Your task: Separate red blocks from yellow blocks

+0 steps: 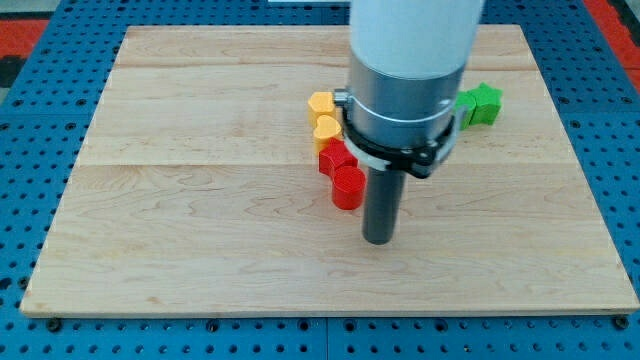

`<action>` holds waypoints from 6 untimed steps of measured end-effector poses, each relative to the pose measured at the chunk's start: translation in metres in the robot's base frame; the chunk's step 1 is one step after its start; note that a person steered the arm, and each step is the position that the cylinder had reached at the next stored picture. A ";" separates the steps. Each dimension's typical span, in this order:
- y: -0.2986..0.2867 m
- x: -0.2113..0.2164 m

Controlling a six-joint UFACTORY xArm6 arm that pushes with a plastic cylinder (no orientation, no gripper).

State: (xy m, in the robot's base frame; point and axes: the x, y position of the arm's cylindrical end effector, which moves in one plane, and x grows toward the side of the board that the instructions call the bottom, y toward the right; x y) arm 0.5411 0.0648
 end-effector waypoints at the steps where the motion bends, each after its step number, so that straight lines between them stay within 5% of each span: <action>1: 0.002 0.001; 6: 0.111 -0.028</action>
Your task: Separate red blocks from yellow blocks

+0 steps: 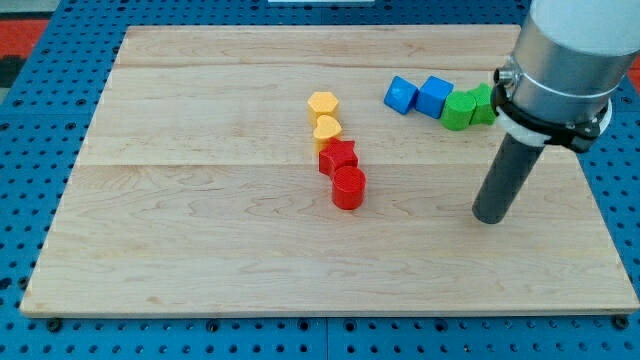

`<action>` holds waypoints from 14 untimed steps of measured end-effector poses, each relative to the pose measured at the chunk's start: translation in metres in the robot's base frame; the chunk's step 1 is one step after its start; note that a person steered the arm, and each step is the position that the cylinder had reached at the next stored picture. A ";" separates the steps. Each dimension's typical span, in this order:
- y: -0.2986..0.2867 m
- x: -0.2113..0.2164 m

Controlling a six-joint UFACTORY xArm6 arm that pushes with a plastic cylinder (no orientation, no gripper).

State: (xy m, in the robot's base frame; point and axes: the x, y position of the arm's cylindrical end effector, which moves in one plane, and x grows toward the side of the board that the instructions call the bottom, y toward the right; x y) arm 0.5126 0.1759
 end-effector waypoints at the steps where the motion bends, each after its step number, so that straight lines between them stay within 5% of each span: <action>1: 0.006 -0.001; 5: -0.086 0.008; 8: -0.092 -0.013; 10: -0.206 -0.031; 12: -0.100 -0.016; 14: -0.229 -0.090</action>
State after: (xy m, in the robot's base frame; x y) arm 0.4231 -0.0529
